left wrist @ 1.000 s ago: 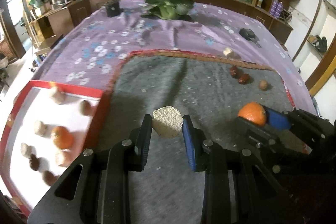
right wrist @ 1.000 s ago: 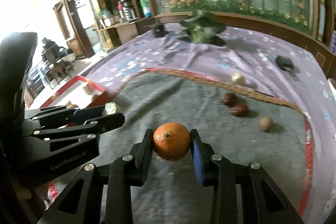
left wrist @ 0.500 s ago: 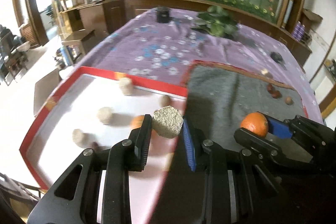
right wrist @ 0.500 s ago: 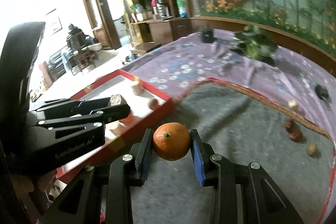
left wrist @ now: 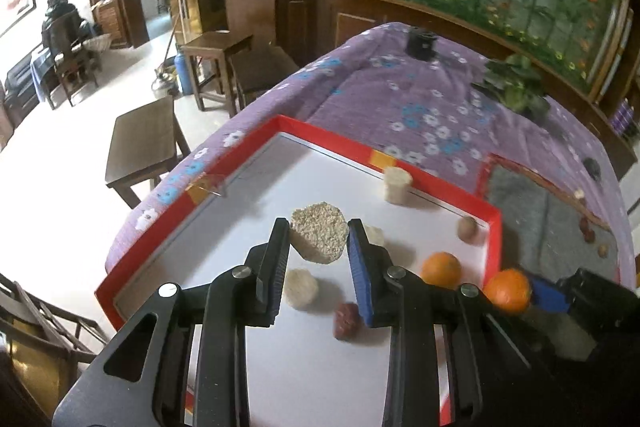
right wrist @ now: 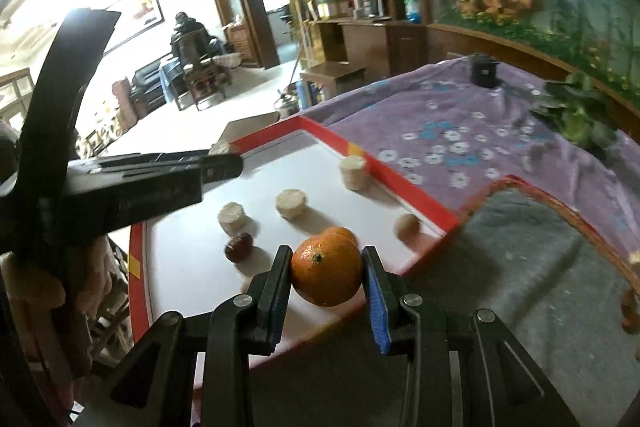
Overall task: Organize fruits
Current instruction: 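Carry the block and orange into the tray and open both grippers, then move both grippers back over the remaining items on the felt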
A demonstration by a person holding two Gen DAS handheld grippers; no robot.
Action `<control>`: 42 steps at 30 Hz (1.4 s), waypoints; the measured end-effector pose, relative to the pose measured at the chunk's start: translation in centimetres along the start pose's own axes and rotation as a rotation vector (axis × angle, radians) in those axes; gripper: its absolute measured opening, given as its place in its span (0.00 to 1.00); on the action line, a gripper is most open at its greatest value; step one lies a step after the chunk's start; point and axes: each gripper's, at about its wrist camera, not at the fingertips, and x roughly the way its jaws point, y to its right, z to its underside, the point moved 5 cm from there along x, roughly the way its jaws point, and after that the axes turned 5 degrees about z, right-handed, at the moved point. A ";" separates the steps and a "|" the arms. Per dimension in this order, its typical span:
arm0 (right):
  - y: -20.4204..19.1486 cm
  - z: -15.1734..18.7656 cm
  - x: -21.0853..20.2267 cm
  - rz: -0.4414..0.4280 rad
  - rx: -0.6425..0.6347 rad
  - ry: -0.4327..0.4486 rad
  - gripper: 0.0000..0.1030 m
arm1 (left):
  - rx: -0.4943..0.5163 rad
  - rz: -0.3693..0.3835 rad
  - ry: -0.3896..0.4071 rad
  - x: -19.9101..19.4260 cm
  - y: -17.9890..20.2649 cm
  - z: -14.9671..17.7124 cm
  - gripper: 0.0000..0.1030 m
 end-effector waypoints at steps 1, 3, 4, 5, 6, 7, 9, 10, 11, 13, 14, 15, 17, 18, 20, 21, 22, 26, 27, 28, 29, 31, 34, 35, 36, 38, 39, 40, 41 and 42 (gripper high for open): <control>-0.4 -0.2 0.5 -0.010 -0.007 -0.004 0.32 | -0.006 -0.006 -0.008 0.4 -0.4 -0.2 0.28; -1.1 -0.8 1.6 -0.022 -0.024 -0.011 0.32 | -0.017 -0.015 -0.019 1.0 -1.1 -0.3 0.28; -1.3 -1.1 2.2 -0.028 -0.030 -0.018 0.32 | -0.019 -0.020 -0.023 1.3 -1.4 -0.3 0.28; -1.5 -1.2 2.6 -0.037 -0.033 -0.024 0.32 | -0.019 -0.025 -0.027 1.5 -1.6 -0.3 0.28; -1.8 -1.4 3.2 -0.051 -0.037 -0.031 0.32 | -0.023 -0.033 -0.036 1.9 -2.0 -0.3 0.28; -2.0 -1.5 3.6 -0.060 -0.040 -0.037 0.32 | -0.027 -0.036 -0.043 2.1 -2.2 -0.2 0.28; -2.6 -1.7 4.6 -0.076 -0.052 -0.049 0.32 | -0.033 -0.040 -0.059 2.7 -2.8 -0.3 0.28; -2.8 -1.7 5.1 -0.081 -0.059 -0.055 0.32 | -0.033 -0.044 -0.068 3.0 -2.9 -0.3 0.28; -2.9 -1.7 5.5 -0.084 -0.066 -0.063 0.32 | -0.031 -0.046 -0.077 3.3 -2.9 -0.2 0.28; -3.0 -1.5 6.4 -0.075 -0.070 -0.089 0.32 | -0.041 -0.042 -0.093 3.8 -3.1 -0.1 0.28; -3.0 -1.3 6.8 -0.071 -0.070 -0.100 0.32 | -0.050 -0.039 -0.100 4.0 -3.2 -0.1 0.28; -3.0 -1.4 6.8 -0.074 -0.074 -0.090 0.32 | -0.052 -0.038 -0.106 4.2 -3.1 -0.1 0.28; -3.1 -1.4 6.9 -0.076 -0.080 -0.091 0.32 | -0.061 -0.032 -0.124 4.6 -3.1 0.2 0.28; -3.1 -1.4 6.9 -0.078 -0.087 -0.093 0.32 | -0.073 -0.027 -0.130 4.8 -3.1 0.3 0.28; -3.2 -1.2 6.8 -0.070 -0.097 -0.092 0.34 | -0.071 -0.031 -0.135 4.8 -3.1 0.4 0.28; -3.2 -1.2 6.6 -0.062 -0.103 -0.088 0.35 | -0.070 -0.033 -0.136 4.9 -3.0 0.4 0.30; -3.2 -1.1 6.4 -0.063 -0.105 -0.082 0.38 | -0.070 -0.033 -0.135 4.7 -2.9 0.4 0.37; -3.1 -0.8 5.4 -0.084 -0.083 -0.060 0.43 | -0.087 -0.026 -0.099 3.7 -2.8 0.3 0.55; -3.0 -0.7 5.1 -0.089 -0.074 -0.057 0.43 | -0.089 -0.030 -0.093 3.4 -2.8 0.4 0.55; -2.9 -0.7 4.9 -0.088 -0.064 -0.054 0.43 | -0.089 -0.031 -0.089 3.2 -2.7 0.4 0.56; -2.7 -0.6 4.6 -0.086 -0.057 -0.051 0.43 | -0.085 -0.034 -0.084 3.0 -2.6 0.4 0.56; -2.4 -0.3 3.7 -0.076 -0.052 -0.043 0.43 | -0.075 -0.038 -0.073 2.5 -2.0 0.6 0.56; -1.5 0.2 1.8 -0.059 -0.038 -0.008 0.43 | -0.068 -0.026 -0.039 1.4 -0.7 0.8 0.56; -1.0 0.4 1.2 -0.053 -0.029 0.006 0.43 | -0.060 -0.026 -0.027 1.1 -0.2 0.9 0.56; -0.5 0.6 0.4 -0.041 -0.014 0.023 0.43 | -0.053 -0.025 -0.017 0.9 0.3 0.9 0.56; 0.7 1.1 -0.9 -0.004 0.007 0.044 0.43 | -0.039 -0.016 0.013 0.1 1.8 1.0 0.56; 1.2 1.3 -1.5 0.010 0.010 0.052 0.44 | -0.033 -0.011 0.021 -0.2 2.4 1.0 0.56; 1.6 1.6 -2.1 0.022 0.013 0.062 0.45 | -0.019 0.005 0.030 -0.5 3.4 1.1 0.56; 2.1 1.8 -2.8 0.032 0.017 0.074 0.47 | -0.009 0.016 0.035 -0.7 4.1 1.1 0.56; 2.7 2.2 -3.5 0.042 0.026 0.087 0.49 | -0.001 0.024 0.039 -0.8 4.8 1.1 0.56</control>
